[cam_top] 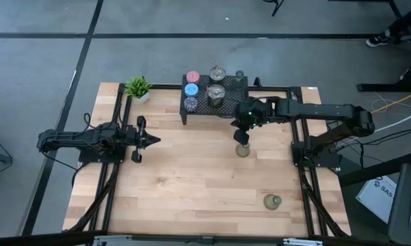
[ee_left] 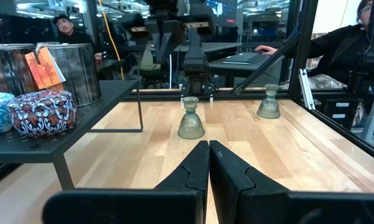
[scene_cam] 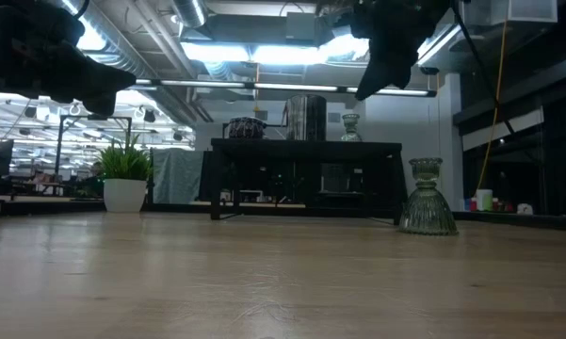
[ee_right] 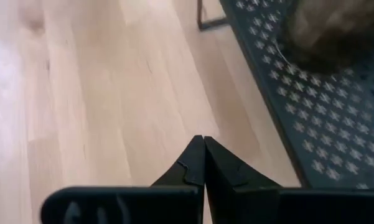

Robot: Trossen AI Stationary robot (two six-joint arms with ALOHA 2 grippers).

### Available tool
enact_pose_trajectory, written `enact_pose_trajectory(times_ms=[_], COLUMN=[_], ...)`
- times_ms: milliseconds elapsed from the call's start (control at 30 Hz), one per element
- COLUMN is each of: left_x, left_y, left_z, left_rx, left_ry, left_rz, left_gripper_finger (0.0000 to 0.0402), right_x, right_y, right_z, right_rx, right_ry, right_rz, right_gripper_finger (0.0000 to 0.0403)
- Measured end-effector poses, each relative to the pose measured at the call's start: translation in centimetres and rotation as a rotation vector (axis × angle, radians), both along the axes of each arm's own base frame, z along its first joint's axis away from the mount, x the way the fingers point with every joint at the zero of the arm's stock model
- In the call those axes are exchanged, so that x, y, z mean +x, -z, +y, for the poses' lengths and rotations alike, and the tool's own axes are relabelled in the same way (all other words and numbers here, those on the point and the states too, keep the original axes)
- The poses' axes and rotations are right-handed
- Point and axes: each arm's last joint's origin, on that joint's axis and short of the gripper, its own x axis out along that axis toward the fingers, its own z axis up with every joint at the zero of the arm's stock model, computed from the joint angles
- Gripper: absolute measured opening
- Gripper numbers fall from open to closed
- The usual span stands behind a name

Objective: Pick & Place candle stick holders
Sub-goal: Put the top green candle holder on the shelf

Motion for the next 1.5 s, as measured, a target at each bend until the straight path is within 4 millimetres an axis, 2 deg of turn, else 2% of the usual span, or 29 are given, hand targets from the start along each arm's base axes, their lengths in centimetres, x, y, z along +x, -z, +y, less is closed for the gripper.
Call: enact_pose_trajectory(times_ms=[233,367,533,700,1067,1167,1333,1500], left_x=[0.0,0.0,0.0,0.0,0.0,0.0,0.0,0.0], left_y=[0.0,0.0,0.0,0.0,0.0,0.0,0.0,0.0], left_z=[0.0,0.0,0.0,0.0,0.0,0.0,0.0,0.0], left_rx=[0.0,0.0,0.0,0.0,0.0,0.0,0.0,0.0], left_ry=[0.0,0.001,0.0,0.0,0.0,0.0,0.0,0.0], left_rz=[0.0,0.001,0.001,0.0,0.0,0.0,0.0,0.0], left_gripper_finger=[0.0008,0.0007,0.0007,0.0007,0.0008,0.0006,0.0008,0.0006], right_x=[-1.2,-2.0,-2.3,-2.5,-3.3,-3.6,-4.0,-4.2], right_y=[1.4,2.0,2.5,3.2,5.4,6.3,7.2,7.9], right_z=[1.0,1.6,2.3,2.9,3.1,3.1,3.0,3.1], right_rx=[0.037,0.069,0.097,0.112,0.118,0.113,0.093,0.115], right_ry=[0.009,0.002,-0.042,-0.07,-0.103,-0.098,-0.086,-0.098], right_rz=[-0.017,0.029,0.073,0.096,0.166,0.197,0.227,0.243], right_gripper_finger=[0.0004,0.0006,0.0031,0.0081,0.0253,0.0289,0.0329,0.0344])
